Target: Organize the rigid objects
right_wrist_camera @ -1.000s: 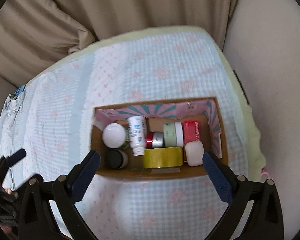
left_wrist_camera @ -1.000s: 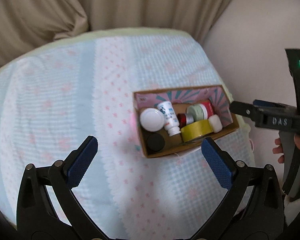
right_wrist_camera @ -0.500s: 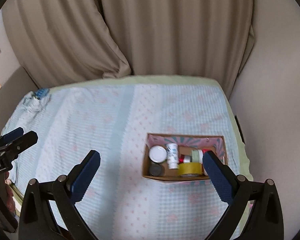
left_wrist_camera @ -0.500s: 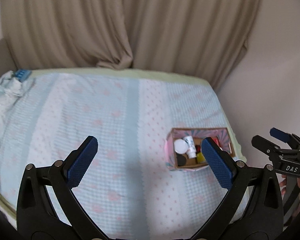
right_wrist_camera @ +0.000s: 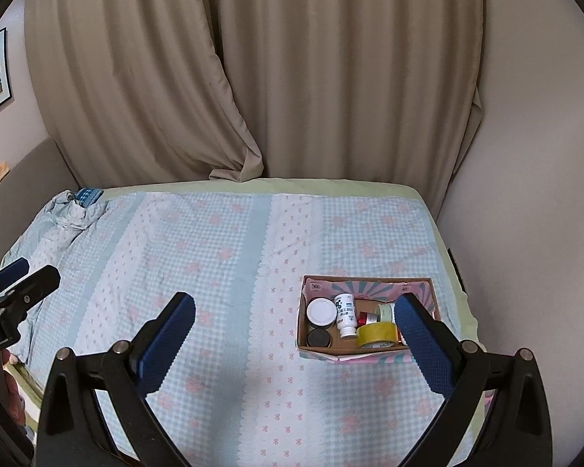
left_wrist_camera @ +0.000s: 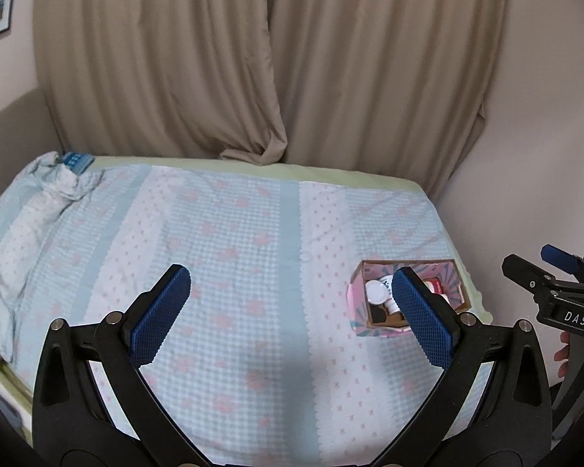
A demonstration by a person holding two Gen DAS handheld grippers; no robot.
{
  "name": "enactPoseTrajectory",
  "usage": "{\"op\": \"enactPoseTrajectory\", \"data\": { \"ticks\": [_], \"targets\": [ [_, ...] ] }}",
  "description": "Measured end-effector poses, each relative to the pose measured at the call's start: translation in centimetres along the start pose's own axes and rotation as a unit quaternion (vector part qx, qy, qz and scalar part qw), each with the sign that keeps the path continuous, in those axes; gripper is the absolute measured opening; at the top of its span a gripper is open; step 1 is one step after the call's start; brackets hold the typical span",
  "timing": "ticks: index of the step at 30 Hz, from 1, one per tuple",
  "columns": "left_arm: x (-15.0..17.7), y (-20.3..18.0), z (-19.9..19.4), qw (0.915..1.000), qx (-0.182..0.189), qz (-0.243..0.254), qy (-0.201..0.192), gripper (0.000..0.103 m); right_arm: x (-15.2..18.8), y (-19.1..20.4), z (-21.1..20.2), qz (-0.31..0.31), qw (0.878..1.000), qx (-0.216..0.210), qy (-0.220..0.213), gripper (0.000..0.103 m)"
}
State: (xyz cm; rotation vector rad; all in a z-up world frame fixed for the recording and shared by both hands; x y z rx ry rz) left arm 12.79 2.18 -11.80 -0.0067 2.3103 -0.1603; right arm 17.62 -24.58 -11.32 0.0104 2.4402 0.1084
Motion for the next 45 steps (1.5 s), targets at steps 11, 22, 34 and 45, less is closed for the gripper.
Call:
{"op": "enactPoseTrajectory", "data": {
  "ticks": [11,22,34,45],
  "targets": [
    [-0.1,-0.6,-1.0,0.9997,-0.003,0.023,-0.011,0.103,-0.1,0.2,-1.2,0.012,1.0,0.008,-0.015,0.102],
    [-0.2,-1.2,-1.3,0.9995,-0.005,0.026,-0.014,0.103,-0.2,-0.1,-1.4,0.014,1.0,0.012,-0.018,0.102],
    [-0.4,-2.1,-0.9,0.9992,-0.003,0.036,-0.014,0.103,-0.4,-0.9,-1.5,0.02,0.999,0.017,-0.022,0.102],
    [-0.4,-2.5,-0.4,0.999,-0.003,0.042,-0.013,0.103,-0.5,-1.0,-1.5,0.021,0.999,0.016,-0.022,0.102]
  ]
}}
Point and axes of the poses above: each gripper's, at about its wrist camera, not at the fingertips, and z roughly the way its jaws point, y to its left, x to its underside, the point moved 10 cm from there along z, roughly the way its jaws point, and after that the axes turned 1 degree about y, right-handed, at the moved point
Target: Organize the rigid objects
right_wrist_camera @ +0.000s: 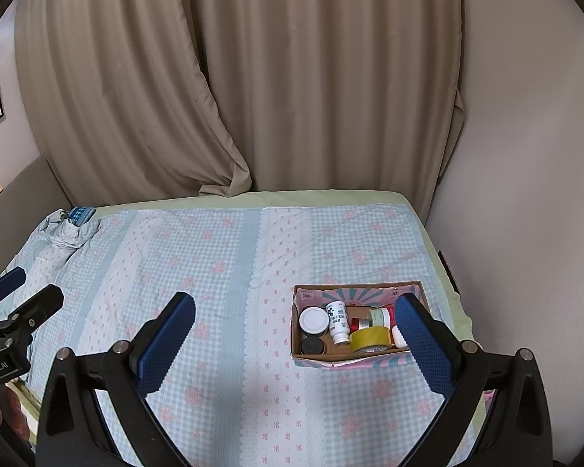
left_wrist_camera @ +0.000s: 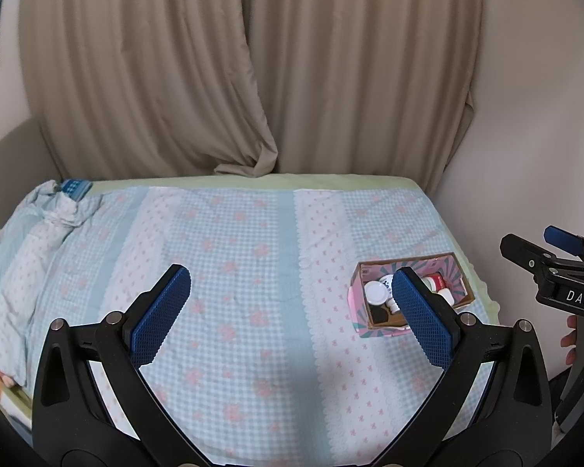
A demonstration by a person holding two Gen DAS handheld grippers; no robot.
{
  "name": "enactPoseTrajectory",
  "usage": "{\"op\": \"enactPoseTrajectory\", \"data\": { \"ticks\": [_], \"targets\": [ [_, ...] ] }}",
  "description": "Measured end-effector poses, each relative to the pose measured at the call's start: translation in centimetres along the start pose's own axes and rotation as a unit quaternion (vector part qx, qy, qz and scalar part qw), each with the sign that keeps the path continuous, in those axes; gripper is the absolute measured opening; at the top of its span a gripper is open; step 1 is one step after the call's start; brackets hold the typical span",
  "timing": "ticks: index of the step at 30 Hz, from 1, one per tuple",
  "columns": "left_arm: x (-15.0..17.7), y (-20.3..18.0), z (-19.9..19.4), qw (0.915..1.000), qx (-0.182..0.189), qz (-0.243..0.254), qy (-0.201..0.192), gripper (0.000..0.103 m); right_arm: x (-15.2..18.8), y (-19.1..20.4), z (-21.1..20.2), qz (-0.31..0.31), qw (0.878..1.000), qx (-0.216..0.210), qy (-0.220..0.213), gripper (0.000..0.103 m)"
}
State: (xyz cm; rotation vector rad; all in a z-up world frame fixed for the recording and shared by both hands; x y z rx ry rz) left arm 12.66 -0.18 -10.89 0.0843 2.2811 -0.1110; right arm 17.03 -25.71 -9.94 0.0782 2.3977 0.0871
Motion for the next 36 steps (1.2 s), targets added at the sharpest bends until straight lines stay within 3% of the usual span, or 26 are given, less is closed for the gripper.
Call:
{"op": "enactPoseTrajectory", "data": {
  "ticks": [29,36],
  "targets": [
    [-0.5,-0.2,1.5,0.9999,0.012,-0.001,0.0,0.103,-1.1,-0.1,1.0,0.005,1.0,0.006,-0.002,0.102],
    [-0.9,0.4,1.8,0.9998,-0.014,0.005,-0.017,0.103,-1.0,0.1,1.4,0.003,1.0,0.011,-0.002,0.102]
  ]
}}
Point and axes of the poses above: each gripper's, at about its wrist camera, not at the fingertips, and z roughly the way its jaws point, y to its left, x to its underside, the point moved 10 cm from there along z, roughly the way its jaws point, and after that the axes turned 1 degree about y, right-handed, at the moved point
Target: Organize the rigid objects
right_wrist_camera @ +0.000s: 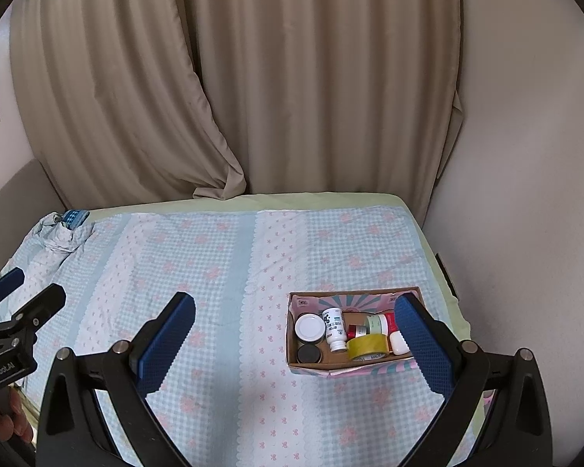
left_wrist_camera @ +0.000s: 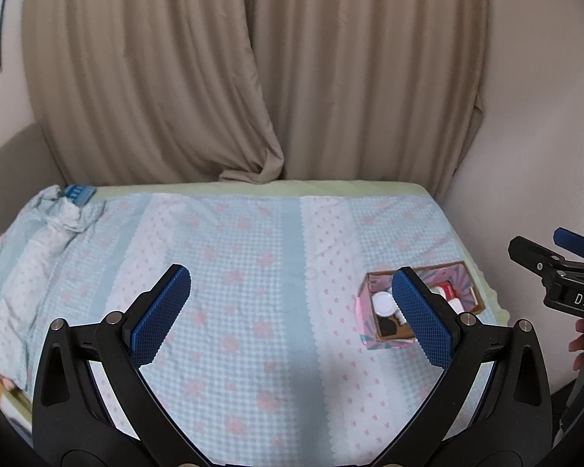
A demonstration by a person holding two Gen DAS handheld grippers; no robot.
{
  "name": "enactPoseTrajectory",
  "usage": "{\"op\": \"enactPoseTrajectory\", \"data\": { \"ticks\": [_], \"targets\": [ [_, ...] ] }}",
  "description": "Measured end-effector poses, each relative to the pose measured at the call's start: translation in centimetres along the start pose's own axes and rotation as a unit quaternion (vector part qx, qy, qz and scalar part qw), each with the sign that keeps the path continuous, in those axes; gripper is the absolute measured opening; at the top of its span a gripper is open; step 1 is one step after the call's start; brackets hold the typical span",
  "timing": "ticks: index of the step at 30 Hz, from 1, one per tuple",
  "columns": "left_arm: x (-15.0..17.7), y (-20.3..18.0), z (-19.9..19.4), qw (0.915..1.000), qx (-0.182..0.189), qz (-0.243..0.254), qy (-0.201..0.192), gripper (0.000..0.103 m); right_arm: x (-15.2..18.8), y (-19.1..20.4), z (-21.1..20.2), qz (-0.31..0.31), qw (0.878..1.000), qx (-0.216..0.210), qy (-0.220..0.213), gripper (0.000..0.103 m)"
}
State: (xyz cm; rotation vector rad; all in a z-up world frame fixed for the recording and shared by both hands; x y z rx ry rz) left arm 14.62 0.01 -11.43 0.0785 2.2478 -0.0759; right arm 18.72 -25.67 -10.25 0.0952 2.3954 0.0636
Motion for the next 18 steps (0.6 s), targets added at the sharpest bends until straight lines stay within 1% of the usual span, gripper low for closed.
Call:
{"op": "enactPoseTrajectory", "data": {
  "ticks": [4,8,13,15,18],
  "targets": [
    [-0.1,0.0,0.4,0.9999,-0.009,0.003,-0.003,0.103,0.0,0.0,0.0,0.001,1.0,0.001,-0.001,0.102],
    [-0.3,-0.1,0.5,1.0,-0.005,0.001,-0.006,0.103,0.0,0.0,0.1,0.002,1.0,0.001,-0.002,0.102],
    [-0.7,0.1,0.4,0.9998,-0.013,0.001,-0.016,0.103,0.1,0.1,0.7,0.003,1.0,-0.001,0.002,0.102],
    [-0.6,0.4,0.7,0.9997,-0.02,0.001,-0.011,0.103,0.2,0.3,0.9,0.004,1.0,-0.001,0.005,0.102],
    [-0.2,0.6,1.4,0.9999,-0.011,-0.004,0.0,0.103,0.4,0.6,1.5,0.005,1.0,-0.001,0.011,0.102]
  ]
}}
Point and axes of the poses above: each gripper's, at about its wrist camera, not at the fingertips, and z roughly the way its jaws point, y to its left, x to its underside, the point moved 10 cm from there along z, roughly the way its jaws point, and after that the axes turned 1 degree about y, right-handed, at the moved point
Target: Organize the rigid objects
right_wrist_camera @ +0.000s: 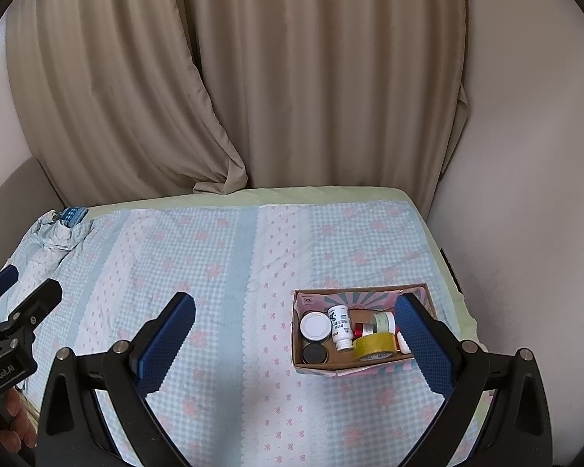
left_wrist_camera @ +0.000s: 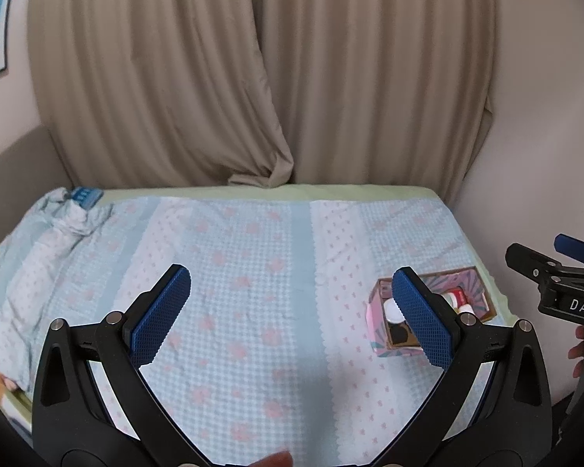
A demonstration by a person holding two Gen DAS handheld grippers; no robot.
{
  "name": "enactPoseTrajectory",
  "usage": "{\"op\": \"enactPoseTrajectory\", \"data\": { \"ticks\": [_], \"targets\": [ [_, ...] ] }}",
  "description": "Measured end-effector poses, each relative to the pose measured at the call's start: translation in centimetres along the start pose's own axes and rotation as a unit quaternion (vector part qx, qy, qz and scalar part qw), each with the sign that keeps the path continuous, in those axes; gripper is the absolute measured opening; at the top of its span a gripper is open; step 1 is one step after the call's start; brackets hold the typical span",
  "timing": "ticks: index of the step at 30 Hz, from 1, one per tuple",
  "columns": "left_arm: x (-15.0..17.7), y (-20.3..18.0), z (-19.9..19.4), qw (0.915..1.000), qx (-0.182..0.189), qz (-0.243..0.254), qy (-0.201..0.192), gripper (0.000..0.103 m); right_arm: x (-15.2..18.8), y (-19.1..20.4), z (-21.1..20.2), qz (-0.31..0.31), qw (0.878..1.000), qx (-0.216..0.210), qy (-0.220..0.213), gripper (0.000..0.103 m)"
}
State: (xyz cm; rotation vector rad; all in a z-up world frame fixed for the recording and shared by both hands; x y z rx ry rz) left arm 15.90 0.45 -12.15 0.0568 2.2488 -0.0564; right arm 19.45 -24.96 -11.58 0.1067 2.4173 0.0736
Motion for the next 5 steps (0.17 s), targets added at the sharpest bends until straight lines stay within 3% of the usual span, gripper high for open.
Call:
{"op": "enactPoseTrajectory", "data": {
  "ticks": [5],
  "targets": [
    [0.44,0.57,0.92,0.9999,-0.001,-0.001,0.013,0.103,0.15,0.61,1.0,0.002,1.0,0.0,0.01,0.102]
  ]
}}
Point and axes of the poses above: each gripper's, at about its wrist camera, not at the fingertips, and z roughly the way its jaws point, y to its left, x to its underside, the point moved 10 cm from there along z, roughly the way its jaws point, and after that the axes turned 1 degree about y, right-handed, at the moved point
